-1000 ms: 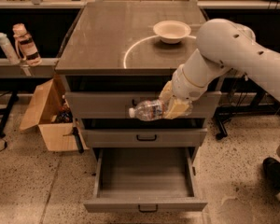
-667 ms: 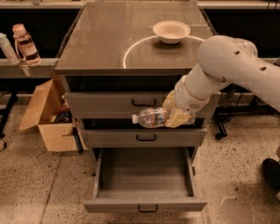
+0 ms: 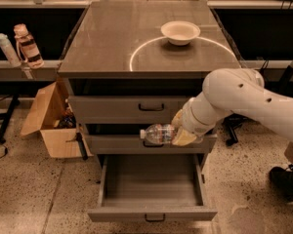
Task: Place water bottle into bottom drawer
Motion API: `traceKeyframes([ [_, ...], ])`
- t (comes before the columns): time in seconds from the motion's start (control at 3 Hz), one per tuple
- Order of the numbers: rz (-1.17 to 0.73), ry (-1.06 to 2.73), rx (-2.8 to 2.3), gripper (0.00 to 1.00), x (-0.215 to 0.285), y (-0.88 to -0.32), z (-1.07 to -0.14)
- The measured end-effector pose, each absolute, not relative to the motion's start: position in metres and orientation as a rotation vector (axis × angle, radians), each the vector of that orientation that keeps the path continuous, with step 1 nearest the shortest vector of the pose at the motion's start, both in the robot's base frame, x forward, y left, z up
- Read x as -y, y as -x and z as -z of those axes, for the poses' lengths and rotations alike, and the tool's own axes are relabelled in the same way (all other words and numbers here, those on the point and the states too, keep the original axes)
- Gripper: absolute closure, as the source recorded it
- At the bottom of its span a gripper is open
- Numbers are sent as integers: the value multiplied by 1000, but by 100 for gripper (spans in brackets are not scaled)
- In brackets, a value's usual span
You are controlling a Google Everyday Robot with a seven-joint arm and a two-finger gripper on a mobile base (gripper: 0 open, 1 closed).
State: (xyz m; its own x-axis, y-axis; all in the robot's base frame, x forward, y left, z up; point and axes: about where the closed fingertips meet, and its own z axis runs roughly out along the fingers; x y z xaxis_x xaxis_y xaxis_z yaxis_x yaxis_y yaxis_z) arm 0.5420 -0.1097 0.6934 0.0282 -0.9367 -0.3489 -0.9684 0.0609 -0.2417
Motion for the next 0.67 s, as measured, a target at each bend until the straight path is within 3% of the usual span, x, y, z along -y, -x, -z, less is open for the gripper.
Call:
traceKeyframes([
  [0.67,-186,1859,-1919,100,105,-543,-654],
])
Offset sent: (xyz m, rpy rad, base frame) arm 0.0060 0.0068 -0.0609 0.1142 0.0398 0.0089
